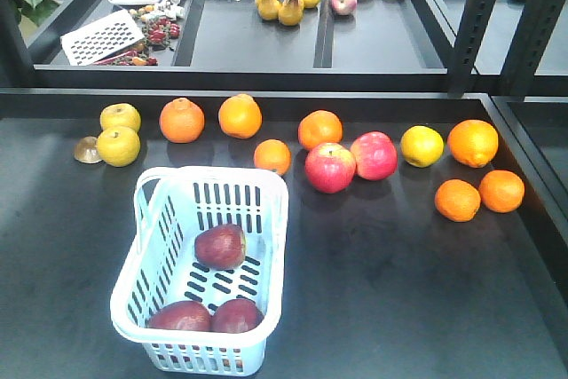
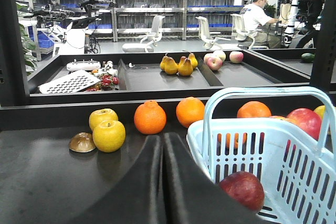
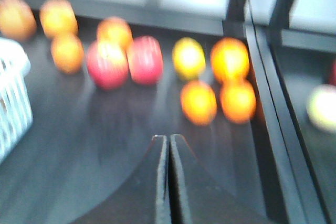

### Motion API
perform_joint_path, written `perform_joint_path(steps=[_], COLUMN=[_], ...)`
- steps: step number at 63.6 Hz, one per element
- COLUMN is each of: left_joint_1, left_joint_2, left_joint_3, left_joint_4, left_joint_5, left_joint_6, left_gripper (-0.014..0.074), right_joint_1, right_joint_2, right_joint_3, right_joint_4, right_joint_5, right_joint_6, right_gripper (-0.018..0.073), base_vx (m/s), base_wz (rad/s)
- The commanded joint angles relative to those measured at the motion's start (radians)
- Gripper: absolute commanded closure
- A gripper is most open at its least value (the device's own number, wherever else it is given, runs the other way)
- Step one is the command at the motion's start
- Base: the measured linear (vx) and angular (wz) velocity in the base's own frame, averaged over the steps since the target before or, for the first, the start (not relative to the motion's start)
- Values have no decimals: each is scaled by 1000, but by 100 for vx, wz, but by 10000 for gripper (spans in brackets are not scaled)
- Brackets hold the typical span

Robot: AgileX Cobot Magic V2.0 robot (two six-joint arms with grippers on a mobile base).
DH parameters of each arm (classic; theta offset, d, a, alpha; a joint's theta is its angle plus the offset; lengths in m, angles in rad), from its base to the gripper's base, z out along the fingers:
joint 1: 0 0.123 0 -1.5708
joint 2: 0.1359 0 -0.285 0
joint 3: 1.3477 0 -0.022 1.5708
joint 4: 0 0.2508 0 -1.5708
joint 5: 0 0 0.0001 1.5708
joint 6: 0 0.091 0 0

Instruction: Pick three apples into basket with both arms

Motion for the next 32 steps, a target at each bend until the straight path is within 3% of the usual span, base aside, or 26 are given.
perform_joint_path(steps=[1,15,18,32], left_joint_1=[-2,-2,-2,-2], left_joint_2=[-17,-17,-16,-16], left_joint_3=[4,4,4,4], left_joint_4=[-5,-5,-10,-5], left_joint_5=[-67,-67,-67,-66], left_joint_6=[-4,-4,-4,-4], left_gripper=[603,603,603,603], right_joint_1=[-7,-7,-7,-7], right_joint_2=[-91,-283,-287,-285], right_joint_3=[95,315,308,311], right_joint_4=[-12,86,83,83], right_joint_5=[-249,-376,-317,-312], right_joint_6=[0,0,0,0], right_gripper=[568,568,568,568], base_vx=[0,0,0,0], base_wz=[0,0,0,0])
